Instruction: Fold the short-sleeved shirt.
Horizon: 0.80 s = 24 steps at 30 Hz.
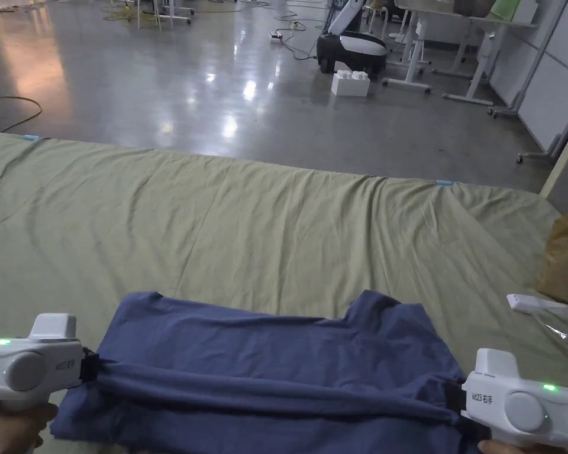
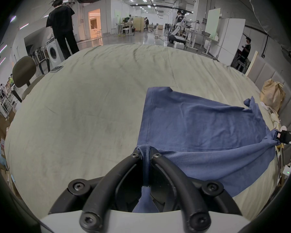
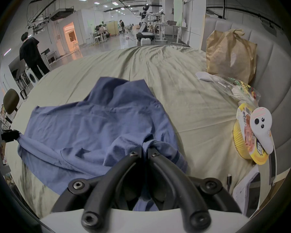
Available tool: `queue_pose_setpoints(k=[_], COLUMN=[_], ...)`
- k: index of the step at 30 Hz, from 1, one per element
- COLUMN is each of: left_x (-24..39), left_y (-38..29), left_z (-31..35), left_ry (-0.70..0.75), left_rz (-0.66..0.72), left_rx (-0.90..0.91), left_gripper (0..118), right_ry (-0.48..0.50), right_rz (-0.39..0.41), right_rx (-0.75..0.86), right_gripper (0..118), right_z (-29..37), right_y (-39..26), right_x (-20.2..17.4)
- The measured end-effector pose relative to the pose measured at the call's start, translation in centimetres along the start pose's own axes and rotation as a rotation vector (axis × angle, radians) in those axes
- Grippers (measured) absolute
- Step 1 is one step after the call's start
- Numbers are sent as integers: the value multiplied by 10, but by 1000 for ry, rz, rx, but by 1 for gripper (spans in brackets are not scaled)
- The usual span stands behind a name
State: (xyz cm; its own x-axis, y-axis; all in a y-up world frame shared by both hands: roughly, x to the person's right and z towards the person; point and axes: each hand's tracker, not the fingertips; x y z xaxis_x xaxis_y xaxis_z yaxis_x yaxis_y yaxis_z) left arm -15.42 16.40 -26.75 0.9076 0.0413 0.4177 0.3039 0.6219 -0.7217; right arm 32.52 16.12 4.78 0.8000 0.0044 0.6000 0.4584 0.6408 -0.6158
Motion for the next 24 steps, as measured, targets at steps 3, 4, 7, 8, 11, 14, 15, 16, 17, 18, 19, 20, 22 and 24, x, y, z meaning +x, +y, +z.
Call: queue_pose_setpoints(k=[3, 4, 7, 8, 11, 14, 15, 16, 17, 18, 19, 20, 22, 24], left_x=[0, 0, 2, 4, 9, 18, 21, 25, 32, 37, 40, 44, 54, 58], left_y=[1, 0, -2, -3, -6, -11, -13, -16, -21, -25, -29, -33, -42, -48], left_z=[2, 5, 21, 28, 44, 67, 76, 85, 96, 106, 113, 121, 137, 148], left_ry=[11, 15, 12, 9, -19, -21, -28, -27, -21, -17, -6, 6, 17, 8], left_rz=[4, 6, 15, 16, 2, -8, -19, -28, -36, -49, -58, -69, -79, -70], left_rx=[3, 17, 67, 97, 173, 299, 345, 387, 430, 472, 512, 543, 586, 618], left_gripper=[16, 22, 52, 57, 57, 57, 57, 57, 57, 56, 56, 55, 45, 21], right_ry=[-11, -20, -17, -9, 6, 14, 21, 20, 18, 23, 19, 9, 11, -9], right_rz=[2, -3, -4, 0, 39, 55, 57, 56, 50, 50, 51, 40, 34, 60], right_rx=[1, 3, 68, 119, 235, 349, 400, 445, 494, 539, 559, 590, 659, 731], right_gripper=[17, 23, 45, 62, 74, 74, 76, 76, 76, 76, 75, 71, 54, 21], right_z=[-1, 3, 21, 27, 52, 81, 92, 99, 108, 117, 125, 132, 147, 159], right_y=[-5, -6, -11, -12, -14, -16, -18, -19, -22, -24, -26, -27, -32, -35], right_x=[-3, -6, -14, -18, -35, -56, -64, -69, -76, -82, -88, -94, -104, -112])
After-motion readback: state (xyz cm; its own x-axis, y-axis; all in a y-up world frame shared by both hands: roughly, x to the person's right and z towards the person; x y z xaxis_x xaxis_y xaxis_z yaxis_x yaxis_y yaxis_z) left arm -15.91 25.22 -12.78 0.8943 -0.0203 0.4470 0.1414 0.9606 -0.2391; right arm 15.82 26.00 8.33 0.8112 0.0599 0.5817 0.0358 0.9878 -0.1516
